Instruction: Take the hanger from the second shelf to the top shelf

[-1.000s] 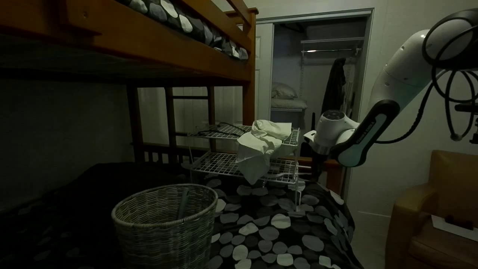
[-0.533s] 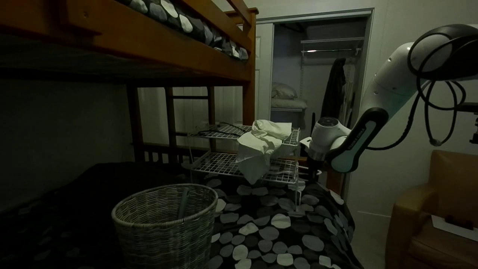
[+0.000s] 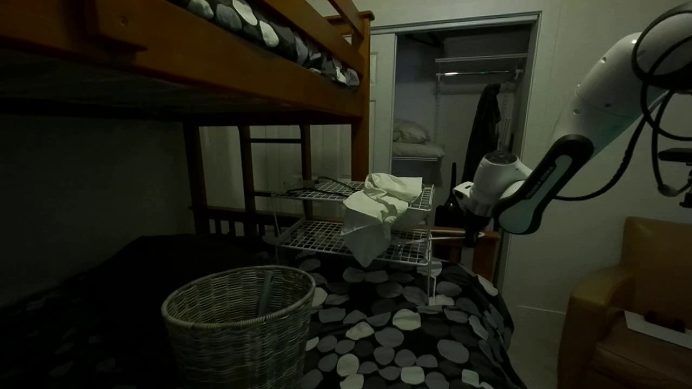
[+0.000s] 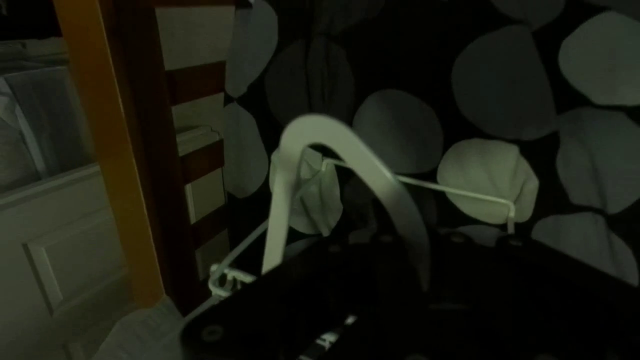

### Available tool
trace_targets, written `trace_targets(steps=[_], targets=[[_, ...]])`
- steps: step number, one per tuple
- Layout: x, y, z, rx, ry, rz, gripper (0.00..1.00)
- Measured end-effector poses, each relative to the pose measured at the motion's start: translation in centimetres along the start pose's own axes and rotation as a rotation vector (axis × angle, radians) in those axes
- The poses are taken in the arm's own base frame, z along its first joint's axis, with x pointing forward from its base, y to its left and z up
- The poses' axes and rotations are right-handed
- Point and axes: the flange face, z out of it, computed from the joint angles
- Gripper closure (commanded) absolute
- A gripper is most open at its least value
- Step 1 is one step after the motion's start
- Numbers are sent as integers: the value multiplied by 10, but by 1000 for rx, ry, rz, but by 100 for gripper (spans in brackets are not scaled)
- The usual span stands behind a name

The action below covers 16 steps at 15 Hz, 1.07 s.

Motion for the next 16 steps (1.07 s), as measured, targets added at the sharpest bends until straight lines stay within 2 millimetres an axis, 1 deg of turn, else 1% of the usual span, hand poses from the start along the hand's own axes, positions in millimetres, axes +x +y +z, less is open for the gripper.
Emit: trace_targets(steps=[2, 4, 5, 6, 7, 8, 11, 12, 13, 14, 16], targets=[[-39, 11, -14, -37, -48, 7, 99], [-78, 29, -31, -110, -97, 43, 99], [-91, 35, -38, -142, -112, 69, 99], [-97, 38, -44, -170, -118, 93, 99], [-97, 39, -48, -194, -115, 114, 99], [-91, 37, -51, -209, -105, 128, 99], [-57, 18, -52, -215, -73, 108, 99], [-49, 10, -51, -206, -79, 82, 99], [-47, 2, -49, -195, -94, 57, 99], [-50, -3, -48, -188, -123, 32, 99], [-73, -10, -54, -179, -195, -9, 99]])
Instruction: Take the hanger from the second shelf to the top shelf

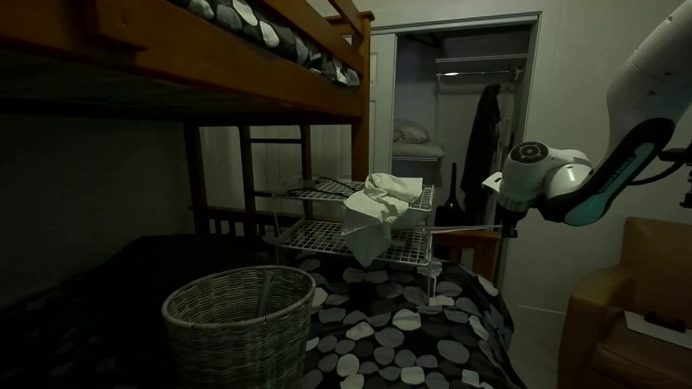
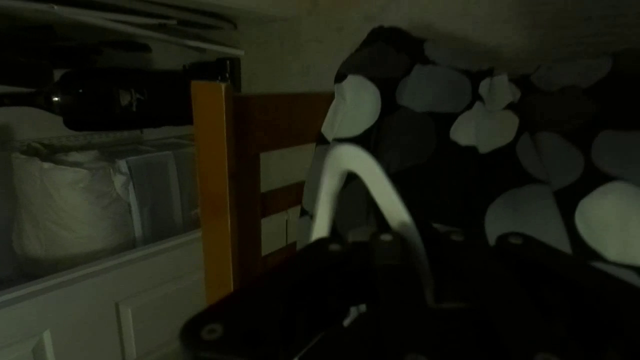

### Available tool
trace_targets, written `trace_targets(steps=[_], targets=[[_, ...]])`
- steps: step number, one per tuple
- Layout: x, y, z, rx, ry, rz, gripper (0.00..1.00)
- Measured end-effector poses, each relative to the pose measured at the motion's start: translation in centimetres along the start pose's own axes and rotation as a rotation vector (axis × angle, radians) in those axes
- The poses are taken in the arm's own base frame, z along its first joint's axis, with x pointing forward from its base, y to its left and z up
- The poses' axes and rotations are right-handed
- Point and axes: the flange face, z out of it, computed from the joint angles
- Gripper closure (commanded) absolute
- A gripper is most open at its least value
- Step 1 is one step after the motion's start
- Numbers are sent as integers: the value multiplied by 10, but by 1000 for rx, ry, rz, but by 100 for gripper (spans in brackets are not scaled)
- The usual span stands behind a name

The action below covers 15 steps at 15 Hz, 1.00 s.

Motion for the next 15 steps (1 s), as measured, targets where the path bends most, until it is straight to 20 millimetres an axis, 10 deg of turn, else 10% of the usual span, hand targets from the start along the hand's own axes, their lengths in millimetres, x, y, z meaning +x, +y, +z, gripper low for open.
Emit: trace_targets(steps=[5, 15], targets=[[-53, 4, -32, -61, -59, 75, 99], [-33, -11, -35, -219, -114, 153, 99]])
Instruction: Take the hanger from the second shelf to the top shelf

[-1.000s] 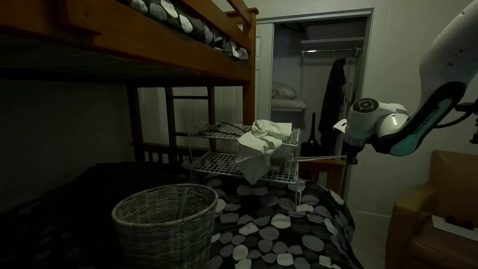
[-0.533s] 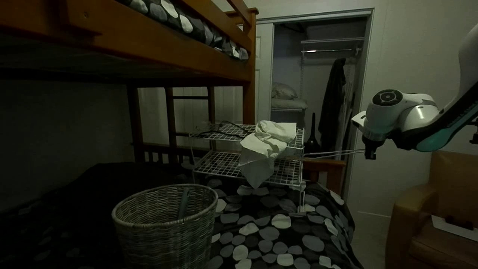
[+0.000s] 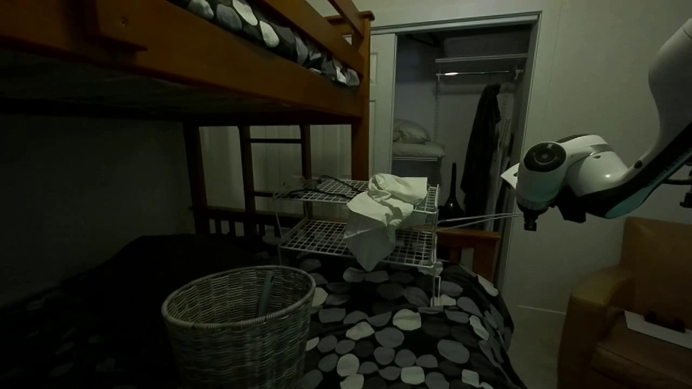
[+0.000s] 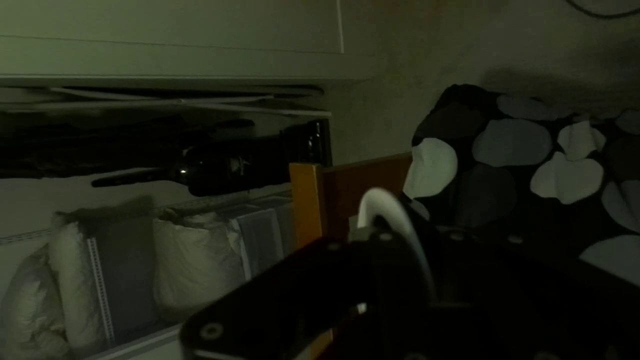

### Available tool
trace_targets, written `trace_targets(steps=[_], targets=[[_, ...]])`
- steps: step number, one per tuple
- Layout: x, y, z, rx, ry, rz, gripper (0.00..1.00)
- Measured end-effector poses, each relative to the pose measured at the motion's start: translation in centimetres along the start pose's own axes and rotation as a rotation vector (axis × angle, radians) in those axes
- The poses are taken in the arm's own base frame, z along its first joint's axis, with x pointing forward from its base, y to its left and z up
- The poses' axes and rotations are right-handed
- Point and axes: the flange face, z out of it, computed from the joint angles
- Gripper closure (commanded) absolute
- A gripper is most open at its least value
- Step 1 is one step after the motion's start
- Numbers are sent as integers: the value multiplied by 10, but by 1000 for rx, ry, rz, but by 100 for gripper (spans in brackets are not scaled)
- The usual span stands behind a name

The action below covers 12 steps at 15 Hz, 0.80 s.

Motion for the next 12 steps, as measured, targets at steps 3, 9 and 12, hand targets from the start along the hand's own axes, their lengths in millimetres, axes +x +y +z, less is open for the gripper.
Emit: trace_targets(steps=[3, 9, 12], targets=[[18, -12, 24, -128, -72, -36, 99], [72, -54, 71, -163, -117, -117, 99], [103, -67, 80, -73, -33, -94, 99]])
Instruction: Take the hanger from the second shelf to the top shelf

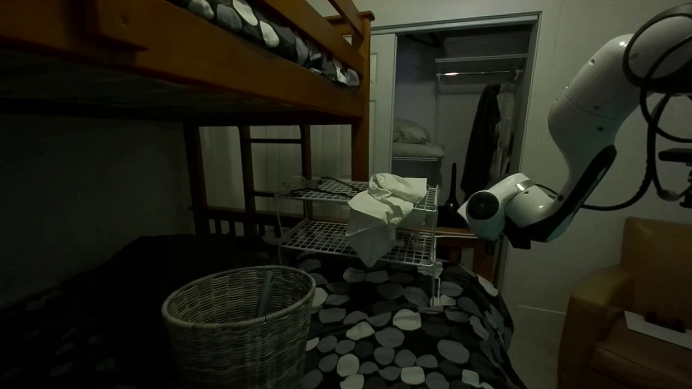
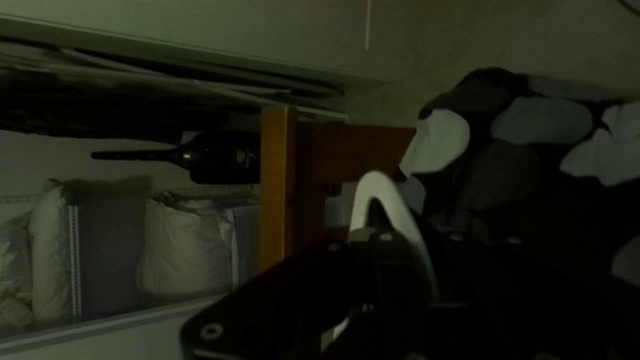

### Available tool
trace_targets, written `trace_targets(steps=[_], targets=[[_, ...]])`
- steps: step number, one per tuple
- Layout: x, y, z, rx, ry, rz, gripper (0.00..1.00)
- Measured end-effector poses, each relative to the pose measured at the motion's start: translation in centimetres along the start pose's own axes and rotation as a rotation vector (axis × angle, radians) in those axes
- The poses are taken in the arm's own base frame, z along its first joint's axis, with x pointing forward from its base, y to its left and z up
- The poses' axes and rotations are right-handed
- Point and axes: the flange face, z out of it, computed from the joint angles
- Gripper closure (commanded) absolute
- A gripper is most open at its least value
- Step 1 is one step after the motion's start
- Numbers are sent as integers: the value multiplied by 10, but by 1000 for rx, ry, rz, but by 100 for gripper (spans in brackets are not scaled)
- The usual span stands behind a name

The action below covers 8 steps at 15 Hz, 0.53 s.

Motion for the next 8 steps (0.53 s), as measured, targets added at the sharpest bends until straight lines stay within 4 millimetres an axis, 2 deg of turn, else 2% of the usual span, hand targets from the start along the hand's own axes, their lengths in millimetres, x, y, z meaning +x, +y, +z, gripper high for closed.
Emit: trace_targets(steps=[1, 3, 8], targets=[[6, 1, 1, 38, 40, 22, 99], [2, 8, 5, 109, 110, 78, 99], [-49, 42, 19, 299, 305, 234, 99]])
